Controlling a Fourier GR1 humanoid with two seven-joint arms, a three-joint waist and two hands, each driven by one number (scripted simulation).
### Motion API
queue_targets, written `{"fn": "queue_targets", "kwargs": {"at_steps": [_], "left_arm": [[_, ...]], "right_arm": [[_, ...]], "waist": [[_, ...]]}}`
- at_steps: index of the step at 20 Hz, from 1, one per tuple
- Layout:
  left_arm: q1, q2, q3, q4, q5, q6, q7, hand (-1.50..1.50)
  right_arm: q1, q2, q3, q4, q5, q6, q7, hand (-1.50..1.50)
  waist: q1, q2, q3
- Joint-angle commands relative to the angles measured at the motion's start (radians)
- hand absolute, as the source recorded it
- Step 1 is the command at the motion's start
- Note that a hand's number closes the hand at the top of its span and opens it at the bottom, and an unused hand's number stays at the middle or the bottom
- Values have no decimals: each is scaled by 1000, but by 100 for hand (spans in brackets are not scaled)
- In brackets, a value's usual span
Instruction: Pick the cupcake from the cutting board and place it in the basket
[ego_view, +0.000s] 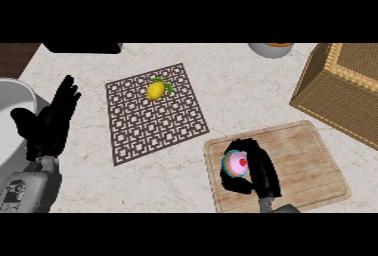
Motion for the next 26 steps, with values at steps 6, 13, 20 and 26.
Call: {"fn": "queue_targets", "kwargs": {"at_steps": [6,13,20,26], "left_arm": [[44,13,23,-33,-4,-17,8,0],[77,-21,27,-9,-16,-20,-61,0],[18,-23,26,27,-33,-22,-45,0],[14,-12,44,6,-31,-43,-18,0]], "right_arm": [[101,67,23,-276,-98,-64,-93,150],[-28,-61,-129,-540,-23,88,283,150],[-354,-14,-325,-529,-54,92,511,150],[-518,-82,-407,-317,21,82,518,150]], "waist": [[-15,4,10],[-13,5,9],[-9,8,9],[-5,8,10]]}}
